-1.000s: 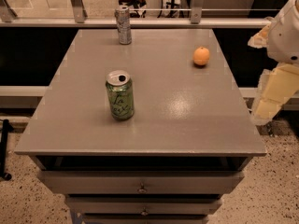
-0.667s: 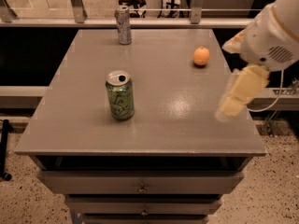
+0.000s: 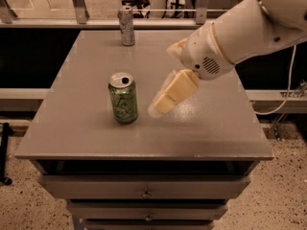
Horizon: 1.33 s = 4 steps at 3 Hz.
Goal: Move green can near redbull can
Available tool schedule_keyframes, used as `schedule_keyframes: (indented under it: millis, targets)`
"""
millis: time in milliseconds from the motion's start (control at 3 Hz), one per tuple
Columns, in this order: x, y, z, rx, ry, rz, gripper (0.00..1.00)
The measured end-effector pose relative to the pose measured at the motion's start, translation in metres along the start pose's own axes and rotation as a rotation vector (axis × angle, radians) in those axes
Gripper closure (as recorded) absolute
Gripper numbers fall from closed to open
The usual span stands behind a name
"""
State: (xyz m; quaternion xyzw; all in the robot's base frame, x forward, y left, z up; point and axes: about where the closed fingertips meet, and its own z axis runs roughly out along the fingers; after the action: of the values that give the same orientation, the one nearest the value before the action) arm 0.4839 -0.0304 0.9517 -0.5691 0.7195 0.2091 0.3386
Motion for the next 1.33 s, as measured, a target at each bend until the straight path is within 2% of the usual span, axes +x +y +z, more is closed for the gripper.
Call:
schedule_keyframes:
  millis: [333,667,1000,1333]
  targets:
    - [-0.020,0.010,0.057,-0.030,-0.125,0.009,0.00]
    - [-0.027,0.015,0.093,-0.041,-0.195,0.034,0.00]
    - [-0.026,0.015,0.105,-0.039,-0.228,0.063,0.00]
    - [-0.015,-0.003,0.110,-0.003,-0.269,0.142,0.23]
